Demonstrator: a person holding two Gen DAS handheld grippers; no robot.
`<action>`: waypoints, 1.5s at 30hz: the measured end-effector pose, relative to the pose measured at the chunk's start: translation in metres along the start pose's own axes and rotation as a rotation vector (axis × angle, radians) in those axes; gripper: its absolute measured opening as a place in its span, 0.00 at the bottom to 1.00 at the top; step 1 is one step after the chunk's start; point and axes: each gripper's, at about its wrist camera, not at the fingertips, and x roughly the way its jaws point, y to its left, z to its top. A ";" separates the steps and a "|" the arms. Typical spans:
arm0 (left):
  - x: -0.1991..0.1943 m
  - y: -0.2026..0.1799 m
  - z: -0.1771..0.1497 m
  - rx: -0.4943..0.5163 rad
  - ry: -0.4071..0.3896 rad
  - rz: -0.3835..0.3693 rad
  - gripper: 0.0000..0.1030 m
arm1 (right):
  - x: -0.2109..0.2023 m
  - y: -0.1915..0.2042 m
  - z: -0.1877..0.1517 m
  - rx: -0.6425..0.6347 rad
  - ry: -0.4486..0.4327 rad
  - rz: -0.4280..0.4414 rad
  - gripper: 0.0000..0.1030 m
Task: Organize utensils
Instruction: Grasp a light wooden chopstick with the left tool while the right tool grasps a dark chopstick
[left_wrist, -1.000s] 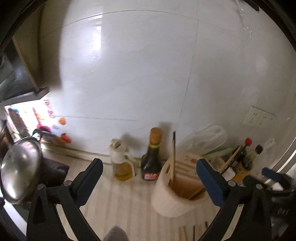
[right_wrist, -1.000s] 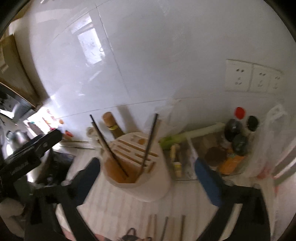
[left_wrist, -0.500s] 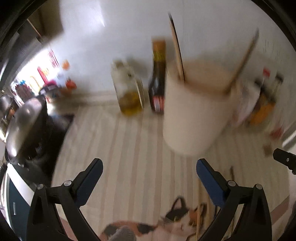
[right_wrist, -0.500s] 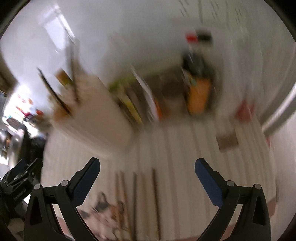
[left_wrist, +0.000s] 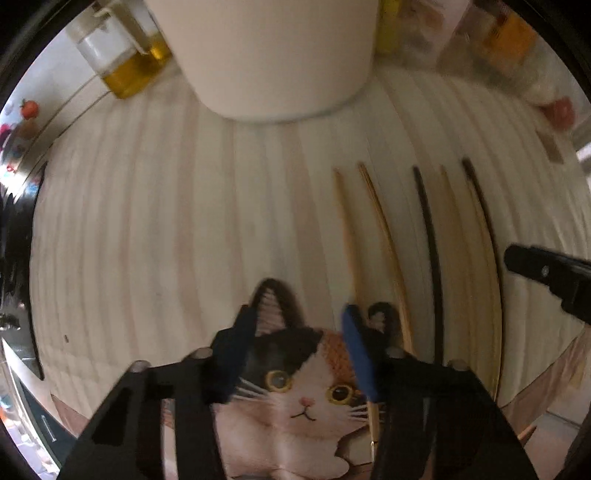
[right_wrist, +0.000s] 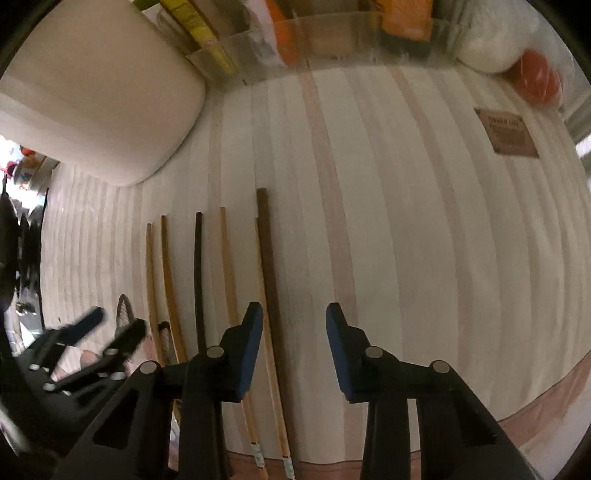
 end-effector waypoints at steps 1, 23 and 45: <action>-0.001 -0.002 0.000 0.010 -0.002 -0.001 0.29 | -0.003 -0.003 -0.001 0.006 -0.007 0.003 0.36; -0.023 0.081 -0.004 -0.143 0.013 -0.126 0.05 | -0.003 -0.015 0.005 -0.001 0.029 -0.009 0.04; -0.016 0.011 -0.019 0.030 0.022 -0.146 0.33 | -0.022 -0.089 0.013 0.095 0.028 -0.086 0.04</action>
